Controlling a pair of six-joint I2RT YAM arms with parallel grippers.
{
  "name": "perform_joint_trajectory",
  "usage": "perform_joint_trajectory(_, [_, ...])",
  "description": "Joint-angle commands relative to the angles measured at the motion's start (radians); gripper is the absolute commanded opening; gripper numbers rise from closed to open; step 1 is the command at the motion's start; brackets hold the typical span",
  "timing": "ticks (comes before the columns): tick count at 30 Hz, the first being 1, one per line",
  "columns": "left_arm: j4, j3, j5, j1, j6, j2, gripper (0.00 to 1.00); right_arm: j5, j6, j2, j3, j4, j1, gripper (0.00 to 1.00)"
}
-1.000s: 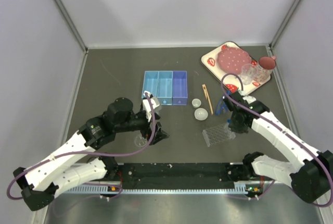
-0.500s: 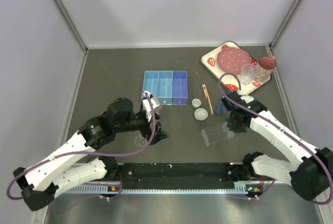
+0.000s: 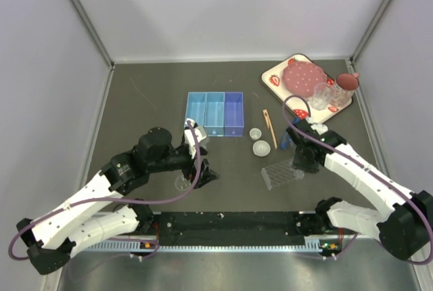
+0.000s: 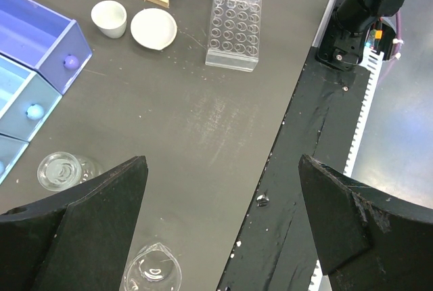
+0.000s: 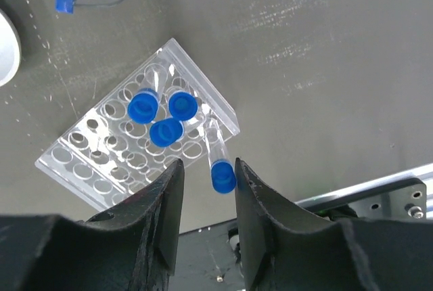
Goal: Organize the chemistry lab equipment
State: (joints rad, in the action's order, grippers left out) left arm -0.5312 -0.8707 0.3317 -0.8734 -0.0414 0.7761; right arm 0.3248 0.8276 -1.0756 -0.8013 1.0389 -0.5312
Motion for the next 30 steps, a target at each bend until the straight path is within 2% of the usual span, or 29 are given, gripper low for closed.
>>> perform_joint_trajectory(1, [0.037,0.006,0.003,-0.004,0.012,-0.015,0.99,0.029,-0.008,0.017,-0.105,0.039,-0.038,0.36])
perform_joint_trajectory(5, [0.037,0.006,0.001,-0.004,0.012,-0.018,0.99,0.082,-0.007,0.0,-0.203,0.118,-0.098,0.38])
perform_joint_trajectory(10, [0.037,0.007,0.001,-0.004,0.011,-0.018,0.99,0.069,0.005,-0.052,-0.314,0.177,-0.228,0.38])
perform_joint_trajectory(17, [0.04,0.009,-0.008,-0.004,0.009,-0.021,0.99,0.042,0.065,-0.148,-0.332,0.124,-0.383,0.39])
perform_joint_trajectory(20, [0.037,0.01,-0.01,-0.003,0.008,-0.023,0.99,0.03,0.065,-0.185,-0.312,0.043,-0.427,0.48])
perform_joint_trajectory(23, [0.039,0.013,-0.014,-0.004,0.009,-0.028,0.99,-0.01,0.041,-0.207,-0.273,-0.052,-0.434,0.64])
perform_joint_trajectory(25, [0.037,0.015,-0.014,-0.004,0.008,-0.029,0.99,-0.027,0.025,-0.213,-0.257,-0.103,-0.434,0.71])
perform_joint_trajectory(26, [0.039,0.015,-0.014,-0.004,0.008,-0.029,0.99,-0.048,0.01,-0.216,-0.242,-0.153,-0.435,0.82])
perform_joint_trajectory(29, [0.039,0.016,-0.014,-0.004,0.006,-0.028,0.99,-0.104,-0.014,-0.236,-0.22,-0.221,-0.437,0.99])
perform_joint_trajectory(30, [0.037,0.016,-0.014,-0.004,0.008,-0.028,0.99,-0.115,-0.016,-0.257,-0.217,-0.253,-0.44,0.99])
